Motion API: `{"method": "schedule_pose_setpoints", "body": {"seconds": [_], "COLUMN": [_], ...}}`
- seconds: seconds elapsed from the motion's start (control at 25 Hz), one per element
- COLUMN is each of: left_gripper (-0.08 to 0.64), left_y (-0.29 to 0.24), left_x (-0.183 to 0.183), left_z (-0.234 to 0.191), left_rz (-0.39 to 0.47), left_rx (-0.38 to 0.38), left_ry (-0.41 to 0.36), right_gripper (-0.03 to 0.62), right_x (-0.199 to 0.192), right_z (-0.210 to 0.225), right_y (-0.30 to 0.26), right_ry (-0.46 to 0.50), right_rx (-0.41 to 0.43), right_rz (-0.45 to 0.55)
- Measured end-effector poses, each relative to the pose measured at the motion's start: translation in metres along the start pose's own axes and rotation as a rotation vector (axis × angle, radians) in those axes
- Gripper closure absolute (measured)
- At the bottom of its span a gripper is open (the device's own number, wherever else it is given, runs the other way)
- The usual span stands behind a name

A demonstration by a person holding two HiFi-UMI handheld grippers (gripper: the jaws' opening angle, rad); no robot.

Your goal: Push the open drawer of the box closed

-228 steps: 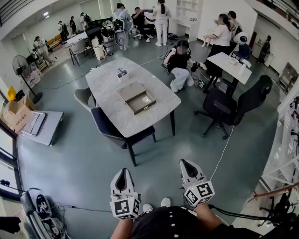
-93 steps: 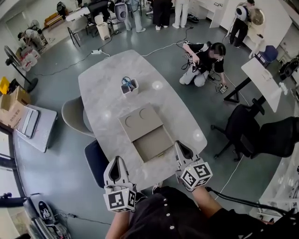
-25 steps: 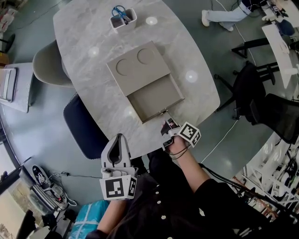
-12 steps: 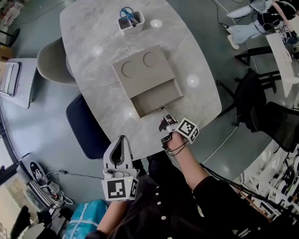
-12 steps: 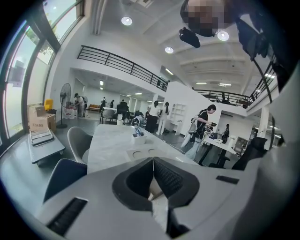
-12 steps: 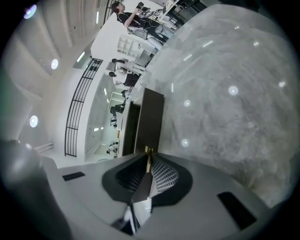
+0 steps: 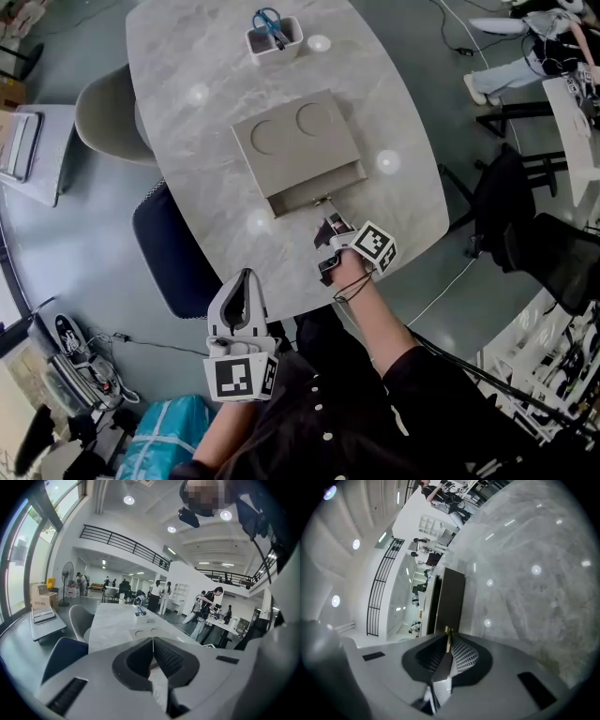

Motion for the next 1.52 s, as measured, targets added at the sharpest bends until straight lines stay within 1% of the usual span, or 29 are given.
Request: {"method": "schedule_pose_setpoints", "body": {"seconds": [0.6,1.16,1.52], "left_gripper": [0.543,0.543,0.543], "left_y": [-0.017,-0.024,-0.025], "left_x": [0.004,0.001,-0.001], "left_z": [-0.008,-0.011,-0.014], "left_rz": [-0.004,-0.024,-0.023], "left_rx": [0.006,0.001,0.01], "left_ry": [0.019,0.04,0.031], "right_gripper": [0.565,0.563,0.563], "right_x": [0.014,0.019,0.019], "right_z": [-0.016,-0.022,-0.022], "right_y": [-0.03,-0.04,-0.041], "right_ry": [0.007,0.018,0.027], "right_rx": [0.03,0.046,0.045], "right_rz": [-0.009,-0.006,-0.005]}}
Point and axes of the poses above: the fingertips, and each gripper's own axes: y backward along the fingers, z to its right, x out of its top, the point moved 3 cm from there along y, backward along the fingers, and after that the axes turned 13 degrees about -z, right-handed, at the moved point
